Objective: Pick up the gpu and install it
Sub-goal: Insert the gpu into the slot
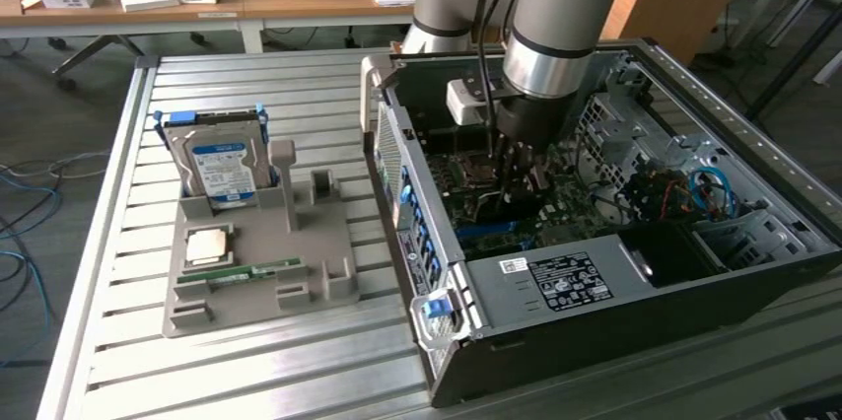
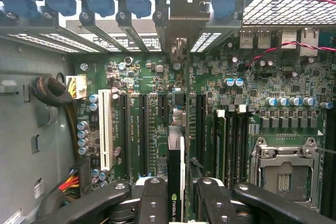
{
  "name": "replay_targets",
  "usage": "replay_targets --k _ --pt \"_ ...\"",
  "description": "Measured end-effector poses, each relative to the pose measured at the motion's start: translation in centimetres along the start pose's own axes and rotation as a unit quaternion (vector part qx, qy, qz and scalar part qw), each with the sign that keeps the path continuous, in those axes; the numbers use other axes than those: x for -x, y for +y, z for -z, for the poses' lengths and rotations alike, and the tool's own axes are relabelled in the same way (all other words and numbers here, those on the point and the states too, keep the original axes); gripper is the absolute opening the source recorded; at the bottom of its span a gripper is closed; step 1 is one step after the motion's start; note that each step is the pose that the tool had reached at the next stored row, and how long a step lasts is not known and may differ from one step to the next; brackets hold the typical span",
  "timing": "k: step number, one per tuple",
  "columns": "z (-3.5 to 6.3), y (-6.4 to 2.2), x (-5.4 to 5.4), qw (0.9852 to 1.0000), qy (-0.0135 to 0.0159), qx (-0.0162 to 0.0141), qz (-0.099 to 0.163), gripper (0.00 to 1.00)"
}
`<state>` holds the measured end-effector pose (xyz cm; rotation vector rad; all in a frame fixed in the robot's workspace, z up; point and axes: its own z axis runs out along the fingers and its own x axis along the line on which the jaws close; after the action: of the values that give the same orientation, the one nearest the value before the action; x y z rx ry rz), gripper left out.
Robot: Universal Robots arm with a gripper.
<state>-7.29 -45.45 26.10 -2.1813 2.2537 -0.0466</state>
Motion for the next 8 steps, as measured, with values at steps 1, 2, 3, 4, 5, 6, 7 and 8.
replay_targets --k 1,2,3,4,5,6,7,8 --pt "-0.07 0.00 0.01 1.0000 -0.0002 -0.0001 0.000 0.26" --pt "-0.13 0.00 0.01 1.0000 -0.0002 -0.0001 0.000 0.26" --pt "-0.14 0.00 0.00 1.0000 -0.0001 0.0000 0.000 0.26" --pt "-0.14 0.00 0.00 1.0000 0.0000 0.0000 0.000 0.26" --pt "-0.14 0.01 0.00 1.0000 0.0000 0.0000 0.000 0.26" --pt "-0.14 0.01 0.00 1.0000 0.0000 0.0000 0.000 0.26" --pt "-0.14 0.00 0.00 1.0000 0.0000 0.0000 0.000 0.26" --pt "-0.15 0.00 0.00 1.0000 0.0000 0.0000 0.000 0.26"
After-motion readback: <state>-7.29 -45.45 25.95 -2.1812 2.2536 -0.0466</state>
